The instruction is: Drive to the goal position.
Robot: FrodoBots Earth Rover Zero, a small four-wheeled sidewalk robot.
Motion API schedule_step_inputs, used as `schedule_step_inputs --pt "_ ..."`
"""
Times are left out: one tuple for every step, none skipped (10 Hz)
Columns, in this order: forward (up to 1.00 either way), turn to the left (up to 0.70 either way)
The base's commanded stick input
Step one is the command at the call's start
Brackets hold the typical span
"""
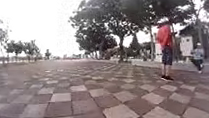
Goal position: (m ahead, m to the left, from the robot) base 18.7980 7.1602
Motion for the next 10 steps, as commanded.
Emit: schedule_step_inputs --pt "1.00 0.00" --pt "1.00 0.00" --pt "1.00 0.00" --pt "1.00 0.00" --pt "1.00 0.00" --pt "1.00 0.00" --pt "1.00 0.00" --pt "1.00 0.00" --pt "1.00 0.00" --pt "1.00 0.00"
